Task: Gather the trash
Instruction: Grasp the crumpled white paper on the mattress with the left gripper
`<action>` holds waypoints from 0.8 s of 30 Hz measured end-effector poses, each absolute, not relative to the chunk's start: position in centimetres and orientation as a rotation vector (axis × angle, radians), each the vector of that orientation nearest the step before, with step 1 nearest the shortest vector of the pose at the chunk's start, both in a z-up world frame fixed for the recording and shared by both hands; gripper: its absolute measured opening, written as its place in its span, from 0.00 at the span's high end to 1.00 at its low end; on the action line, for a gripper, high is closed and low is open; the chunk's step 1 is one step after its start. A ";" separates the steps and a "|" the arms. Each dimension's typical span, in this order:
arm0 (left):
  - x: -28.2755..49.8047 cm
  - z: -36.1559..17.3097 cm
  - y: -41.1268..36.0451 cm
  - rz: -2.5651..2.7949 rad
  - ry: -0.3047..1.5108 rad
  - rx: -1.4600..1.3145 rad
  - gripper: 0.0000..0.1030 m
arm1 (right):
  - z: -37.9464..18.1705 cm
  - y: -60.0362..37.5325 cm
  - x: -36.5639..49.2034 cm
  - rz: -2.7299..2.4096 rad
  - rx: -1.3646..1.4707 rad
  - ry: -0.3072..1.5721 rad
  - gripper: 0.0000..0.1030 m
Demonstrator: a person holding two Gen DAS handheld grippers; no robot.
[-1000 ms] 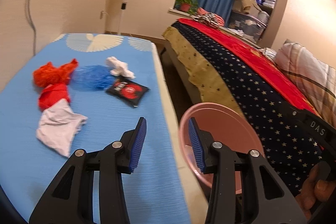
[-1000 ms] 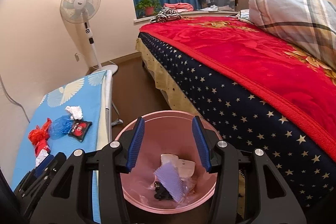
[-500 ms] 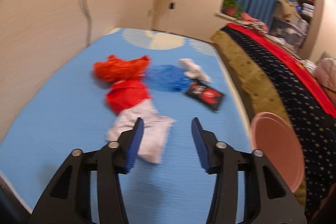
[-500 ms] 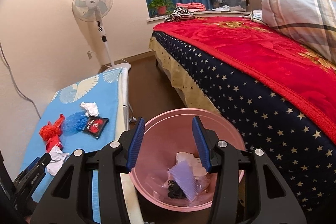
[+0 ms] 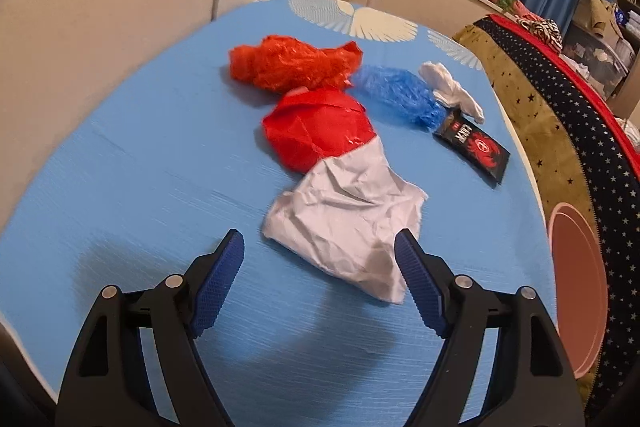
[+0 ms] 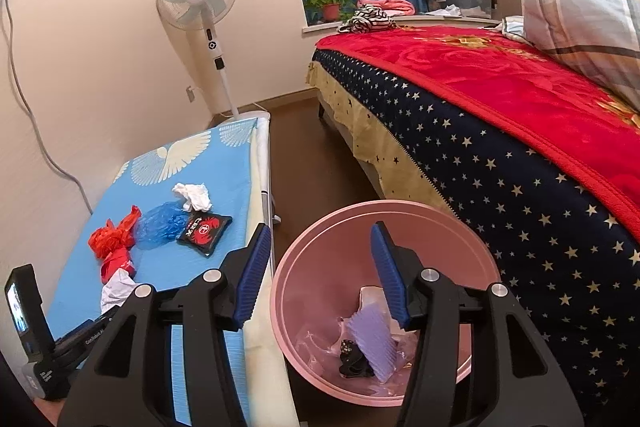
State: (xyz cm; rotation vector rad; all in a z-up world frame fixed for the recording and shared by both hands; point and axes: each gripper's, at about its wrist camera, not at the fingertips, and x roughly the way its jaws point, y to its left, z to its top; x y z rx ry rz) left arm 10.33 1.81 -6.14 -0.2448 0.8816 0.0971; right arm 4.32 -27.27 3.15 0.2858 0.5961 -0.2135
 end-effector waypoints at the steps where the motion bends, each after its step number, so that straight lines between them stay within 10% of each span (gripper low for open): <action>1: 10.4 -6.2 1.7 0.092 0.884 -0.243 0.27 | 3.1 -27.3 4.4 -0.213 0.288 0.597 0.49; 14: 10.4 -6.1 -0.2 -0.037 0.890 -0.242 0.86 | 3.0 -27.5 4.4 -0.212 0.293 0.600 0.49; 24: 9.6 -3.4 -1.6 -0.127 0.766 -0.222 0.91 | 3.0 -27.0 4.4 -0.201 0.288 0.601 0.49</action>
